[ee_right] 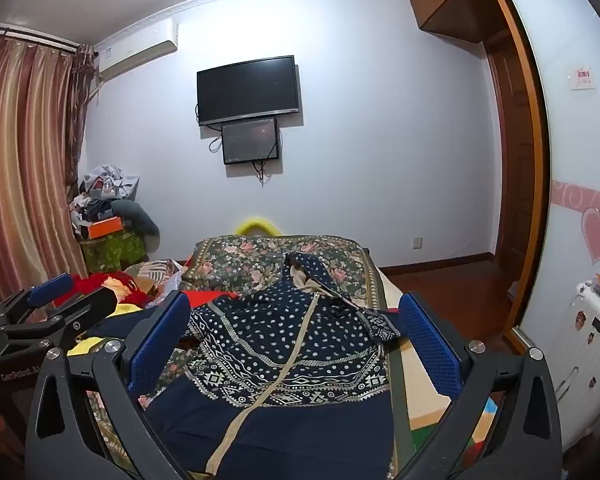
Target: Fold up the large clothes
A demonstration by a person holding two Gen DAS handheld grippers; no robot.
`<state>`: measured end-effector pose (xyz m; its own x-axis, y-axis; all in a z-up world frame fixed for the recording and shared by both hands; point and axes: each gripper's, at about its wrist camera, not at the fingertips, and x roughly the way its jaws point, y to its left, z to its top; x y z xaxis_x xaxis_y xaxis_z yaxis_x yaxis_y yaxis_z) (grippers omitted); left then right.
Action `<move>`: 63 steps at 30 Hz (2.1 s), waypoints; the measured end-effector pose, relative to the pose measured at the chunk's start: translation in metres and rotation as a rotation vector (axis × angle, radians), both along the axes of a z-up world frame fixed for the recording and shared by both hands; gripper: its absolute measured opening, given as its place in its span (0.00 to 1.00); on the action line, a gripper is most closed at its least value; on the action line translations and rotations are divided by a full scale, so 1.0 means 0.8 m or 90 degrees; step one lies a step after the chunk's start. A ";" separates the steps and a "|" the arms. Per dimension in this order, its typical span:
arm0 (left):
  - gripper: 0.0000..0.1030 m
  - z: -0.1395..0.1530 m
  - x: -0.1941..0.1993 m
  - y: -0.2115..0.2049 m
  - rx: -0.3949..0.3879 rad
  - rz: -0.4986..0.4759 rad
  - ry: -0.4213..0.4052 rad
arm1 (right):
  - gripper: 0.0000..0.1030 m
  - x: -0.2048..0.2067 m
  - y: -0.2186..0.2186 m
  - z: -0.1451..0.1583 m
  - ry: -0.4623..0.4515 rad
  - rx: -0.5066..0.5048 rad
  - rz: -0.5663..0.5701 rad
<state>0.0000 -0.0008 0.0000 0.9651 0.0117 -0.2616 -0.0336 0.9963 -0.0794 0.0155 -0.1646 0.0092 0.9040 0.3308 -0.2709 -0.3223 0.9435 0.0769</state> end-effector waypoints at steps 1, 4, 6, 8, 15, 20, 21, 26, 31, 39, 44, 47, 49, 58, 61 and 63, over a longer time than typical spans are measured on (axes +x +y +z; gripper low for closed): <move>1.00 0.000 0.000 -0.001 0.006 0.004 -0.001 | 1.00 0.000 0.000 0.000 0.000 0.002 0.001; 1.00 0.000 0.002 -0.005 0.018 0.010 0.002 | 1.00 0.000 -0.001 -0.001 0.000 0.002 0.003; 1.00 -0.001 0.002 -0.022 0.028 -0.004 -0.002 | 1.00 0.000 -0.001 -0.001 -0.002 0.001 0.003; 1.00 -0.008 -0.007 0.001 -0.008 -0.003 -0.019 | 1.00 0.002 0.001 -0.002 -0.003 0.000 0.003; 1.00 -0.003 0.001 0.006 -0.003 -0.003 0.000 | 1.00 0.004 0.002 -0.009 0.003 0.003 0.001; 1.00 -0.004 0.003 0.003 0.000 -0.002 0.001 | 1.00 0.005 0.002 -0.008 0.004 0.003 0.002; 1.00 -0.004 0.003 0.003 -0.001 -0.002 0.000 | 1.00 0.005 0.002 -0.007 0.004 0.003 0.002; 1.00 -0.004 0.004 0.002 0.000 -0.003 0.000 | 1.00 0.005 0.001 -0.006 0.005 0.003 -0.001; 1.00 -0.005 0.004 0.000 0.001 -0.001 0.000 | 1.00 0.005 0.001 -0.006 0.005 0.004 -0.001; 1.00 -0.007 0.004 0.002 0.001 0.001 0.000 | 1.00 0.006 0.000 -0.006 0.007 0.005 0.001; 1.00 -0.008 0.003 0.002 0.000 0.000 0.001 | 1.00 0.006 0.001 -0.005 0.007 0.004 0.001; 1.00 -0.010 0.003 0.004 -0.001 0.001 0.002 | 1.00 0.005 0.001 -0.005 0.007 0.004 0.001; 1.00 -0.010 0.003 0.004 -0.001 0.001 0.002 | 1.00 0.004 0.003 -0.004 0.007 0.004 0.002; 1.00 -0.012 0.007 0.003 -0.003 0.002 0.010 | 1.00 0.004 0.005 -0.004 0.008 0.003 0.002; 1.00 -0.012 0.008 0.004 -0.004 0.003 0.014 | 1.00 0.004 0.005 -0.003 0.010 0.004 0.002; 1.00 -0.013 0.008 0.005 -0.005 0.003 0.016 | 1.00 0.005 0.005 -0.004 0.011 0.006 0.002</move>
